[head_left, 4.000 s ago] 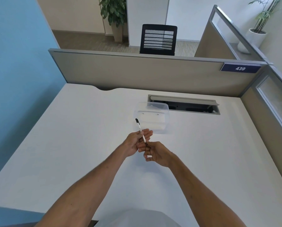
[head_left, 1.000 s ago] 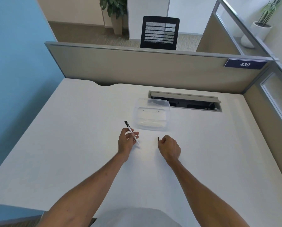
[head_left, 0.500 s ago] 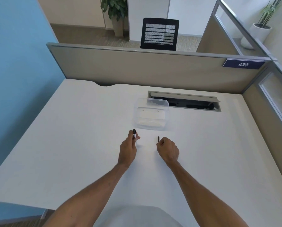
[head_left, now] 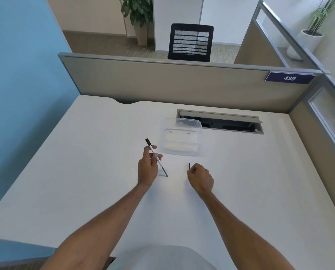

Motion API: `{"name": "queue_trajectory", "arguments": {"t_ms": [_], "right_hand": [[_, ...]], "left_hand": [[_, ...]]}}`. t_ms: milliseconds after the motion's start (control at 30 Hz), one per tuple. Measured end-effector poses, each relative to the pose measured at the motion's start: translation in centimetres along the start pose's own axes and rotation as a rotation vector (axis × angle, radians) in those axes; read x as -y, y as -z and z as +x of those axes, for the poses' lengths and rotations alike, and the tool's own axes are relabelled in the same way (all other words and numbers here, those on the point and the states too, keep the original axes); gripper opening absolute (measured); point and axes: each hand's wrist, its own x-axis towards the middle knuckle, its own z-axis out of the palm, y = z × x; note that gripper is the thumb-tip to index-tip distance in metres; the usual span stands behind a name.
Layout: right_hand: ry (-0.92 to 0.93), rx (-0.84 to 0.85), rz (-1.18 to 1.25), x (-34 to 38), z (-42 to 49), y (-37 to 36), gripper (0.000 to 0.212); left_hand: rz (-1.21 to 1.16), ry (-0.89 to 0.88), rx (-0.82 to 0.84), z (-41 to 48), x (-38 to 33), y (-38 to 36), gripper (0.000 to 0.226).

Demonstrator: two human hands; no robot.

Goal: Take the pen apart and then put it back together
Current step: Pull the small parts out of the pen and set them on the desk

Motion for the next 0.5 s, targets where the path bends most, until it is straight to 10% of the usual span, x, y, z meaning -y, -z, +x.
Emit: {"name": "queue_trajectory", "arguments": {"t_ms": [300,500], "right_hand": [[0.036,-0.002,0.0,0.7,0.1,-0.5,0.025],[0.138,0.107,-0.038,1.5,0.3,-0.5,0.021]], "left_hand": [[-0.21,0.104,-0.086,3.1,-1.4,1.4,0.029],[-0.575,0.476,-0.063,3.9,-0.8,1.6,0.034]]}}
